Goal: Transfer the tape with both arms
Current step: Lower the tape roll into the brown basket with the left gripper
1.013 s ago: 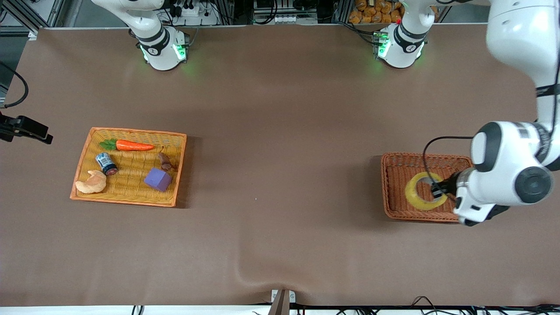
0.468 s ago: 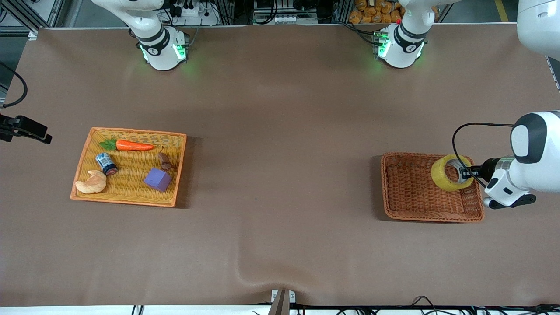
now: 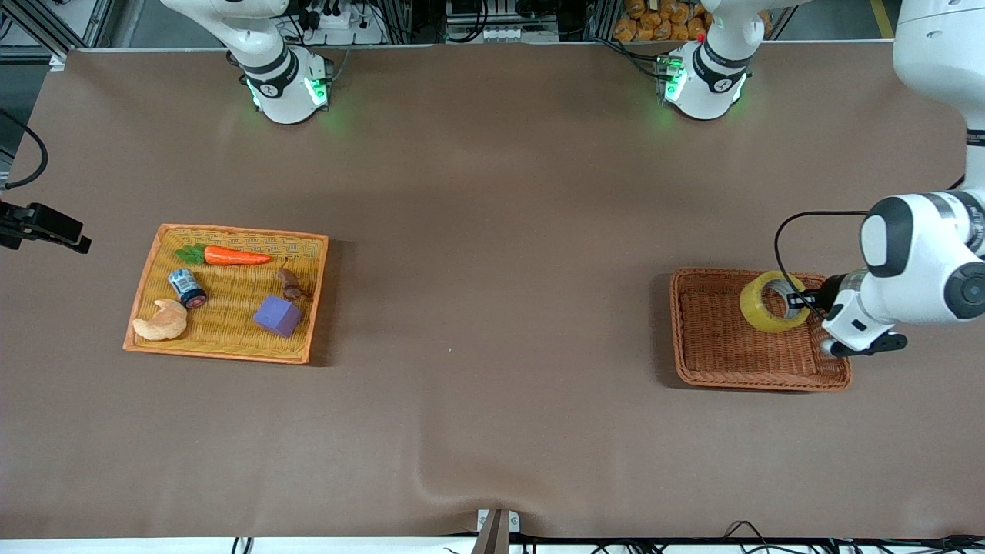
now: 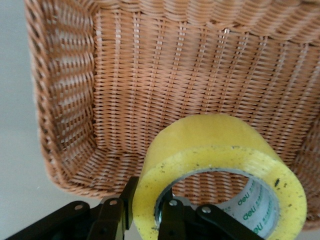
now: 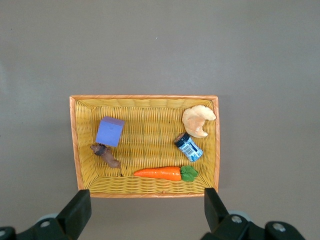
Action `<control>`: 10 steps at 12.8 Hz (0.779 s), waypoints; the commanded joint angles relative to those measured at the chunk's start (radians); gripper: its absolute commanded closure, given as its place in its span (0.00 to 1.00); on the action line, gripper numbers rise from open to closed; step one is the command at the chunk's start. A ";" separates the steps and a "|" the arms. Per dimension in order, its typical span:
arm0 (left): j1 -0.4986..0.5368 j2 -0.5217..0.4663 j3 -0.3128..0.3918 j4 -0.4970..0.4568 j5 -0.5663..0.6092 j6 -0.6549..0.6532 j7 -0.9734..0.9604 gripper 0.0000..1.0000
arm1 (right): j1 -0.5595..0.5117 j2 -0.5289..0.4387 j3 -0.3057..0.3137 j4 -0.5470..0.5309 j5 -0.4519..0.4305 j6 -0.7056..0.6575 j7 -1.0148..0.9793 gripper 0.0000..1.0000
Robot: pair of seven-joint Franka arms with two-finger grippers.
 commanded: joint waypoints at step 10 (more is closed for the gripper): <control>0.005 -0.051 -0.012 -0.046 0.009 0.052 -0.014 0.00 | -0.021 0.006 0.013 0.020 0.005 -0.008 -0.006 0.00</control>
